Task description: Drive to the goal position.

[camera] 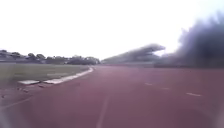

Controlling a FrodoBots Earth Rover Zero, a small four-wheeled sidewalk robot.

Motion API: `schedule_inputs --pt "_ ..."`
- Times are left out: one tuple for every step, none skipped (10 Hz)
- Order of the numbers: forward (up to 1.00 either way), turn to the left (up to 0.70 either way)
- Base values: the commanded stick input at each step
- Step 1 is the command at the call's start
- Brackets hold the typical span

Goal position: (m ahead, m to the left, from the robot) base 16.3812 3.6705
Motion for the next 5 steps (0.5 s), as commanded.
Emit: schedule_inputs --pt "0.70 0.00" --pt "0.70 0.00" --pt "0.70 0.00" --pt "0.70 0.00" --pt "0.70 -0.04"
